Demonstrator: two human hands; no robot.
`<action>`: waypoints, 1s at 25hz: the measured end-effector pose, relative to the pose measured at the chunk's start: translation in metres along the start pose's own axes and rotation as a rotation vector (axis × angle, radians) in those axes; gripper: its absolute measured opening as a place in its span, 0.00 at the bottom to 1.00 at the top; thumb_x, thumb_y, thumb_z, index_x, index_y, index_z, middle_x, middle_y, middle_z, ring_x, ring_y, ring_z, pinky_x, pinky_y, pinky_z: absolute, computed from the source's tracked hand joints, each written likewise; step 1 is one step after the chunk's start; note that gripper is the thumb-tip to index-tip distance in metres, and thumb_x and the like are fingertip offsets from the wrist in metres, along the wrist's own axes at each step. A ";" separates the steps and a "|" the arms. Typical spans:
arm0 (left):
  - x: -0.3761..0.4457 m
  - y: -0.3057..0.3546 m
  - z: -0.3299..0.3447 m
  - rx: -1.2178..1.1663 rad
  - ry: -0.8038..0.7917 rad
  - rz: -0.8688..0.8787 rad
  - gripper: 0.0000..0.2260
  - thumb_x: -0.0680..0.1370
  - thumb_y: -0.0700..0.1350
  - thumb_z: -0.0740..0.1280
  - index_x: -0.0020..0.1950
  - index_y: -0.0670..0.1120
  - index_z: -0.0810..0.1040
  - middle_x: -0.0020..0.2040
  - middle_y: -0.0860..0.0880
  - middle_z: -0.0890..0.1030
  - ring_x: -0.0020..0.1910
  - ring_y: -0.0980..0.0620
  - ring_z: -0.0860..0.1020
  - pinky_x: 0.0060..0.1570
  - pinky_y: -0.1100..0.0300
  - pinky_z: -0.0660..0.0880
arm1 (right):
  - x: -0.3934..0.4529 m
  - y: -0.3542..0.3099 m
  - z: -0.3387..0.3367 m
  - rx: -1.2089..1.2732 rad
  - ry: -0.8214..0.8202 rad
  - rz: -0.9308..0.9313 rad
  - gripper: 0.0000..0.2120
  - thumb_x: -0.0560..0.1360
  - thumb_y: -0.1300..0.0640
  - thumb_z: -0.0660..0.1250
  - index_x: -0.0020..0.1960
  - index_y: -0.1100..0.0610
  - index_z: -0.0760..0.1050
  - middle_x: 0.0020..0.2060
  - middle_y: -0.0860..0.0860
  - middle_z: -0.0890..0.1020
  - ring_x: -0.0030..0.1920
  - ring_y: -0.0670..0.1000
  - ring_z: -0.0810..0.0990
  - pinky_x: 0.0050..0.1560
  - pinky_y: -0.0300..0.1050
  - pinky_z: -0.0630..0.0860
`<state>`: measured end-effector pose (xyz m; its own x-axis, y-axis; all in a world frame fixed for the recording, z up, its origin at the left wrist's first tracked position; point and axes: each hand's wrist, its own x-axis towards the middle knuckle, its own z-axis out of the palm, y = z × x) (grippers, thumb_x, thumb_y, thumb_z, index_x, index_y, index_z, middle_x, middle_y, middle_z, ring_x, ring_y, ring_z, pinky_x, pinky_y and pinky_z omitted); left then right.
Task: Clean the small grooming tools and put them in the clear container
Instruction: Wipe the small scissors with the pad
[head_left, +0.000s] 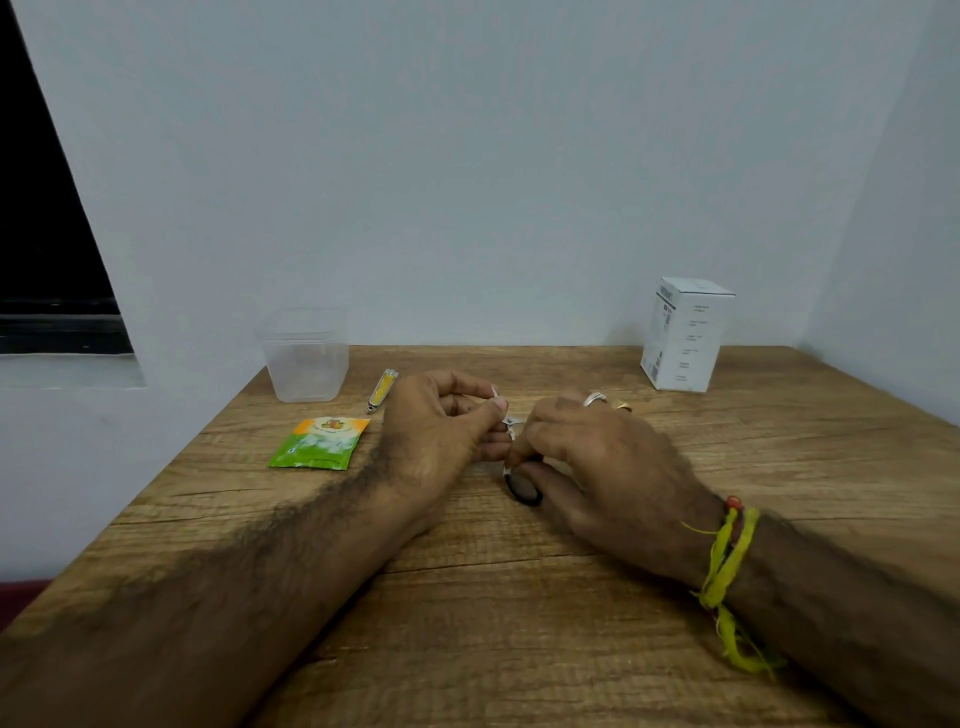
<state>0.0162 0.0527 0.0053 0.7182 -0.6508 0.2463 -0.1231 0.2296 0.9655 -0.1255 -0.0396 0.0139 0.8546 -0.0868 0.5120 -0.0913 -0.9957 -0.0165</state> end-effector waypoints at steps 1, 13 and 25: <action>0.000 0.000 -0.001 0.002 0.001 -0.002 0.03 0.76 0.32 0.72 0.47 0.37 0.80 0.27 0.47 0.80 0.29 0.51 0.82 0.31 0.59 0.82 | 0.001 0.001 0.000 0.001 0.011 0.012 0.11 0.76 0.49 0.60 0.48 0.50 0.80 0.44 0.45 0.79 0.46 0.51 0.77 0.44 0.54 0.76; 0.001 -0.002 0.001 0.006 0.002 0.009 0.04 0.76 0.32 0.72 0.49 0.35 0.79 0.30 0.43 0.80 0.29 0.52 0.82 0.28 0.61 0.79 | -0.001 -0.006 0.000 -0.002 0.009 -0.074 0.10 0.76 0.49 0.58 0.47 0.50 0.78 0.44 0.44 0.79 0.46 0.46 0.75 0.46 0.42 0.71; 0.001 -0.002 0.001 0.011 0.006 -0.009 0.04 0.76 0.32 0.72 0.50 0.35 0.80 0.31 0.43 0.81 0.30 0.50 0.82 0.30 0.60 0.81 | 0.000 0.001 -0.009 0.051 -0.149 -0.105 0.06 0.77 0.49 0.65 0.47 0.48 0.80 0.44 0.42 0.80 0.48 0.42 0.75 0.49 0.42 0.72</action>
<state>0.0168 0.0507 0.0041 0.7236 -0.6481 0.2375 -0.1243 0.2160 0.9684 -0.1300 -0.0407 0.0221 0.9246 0.0172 0.3805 0.0248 -0.9996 -0.0151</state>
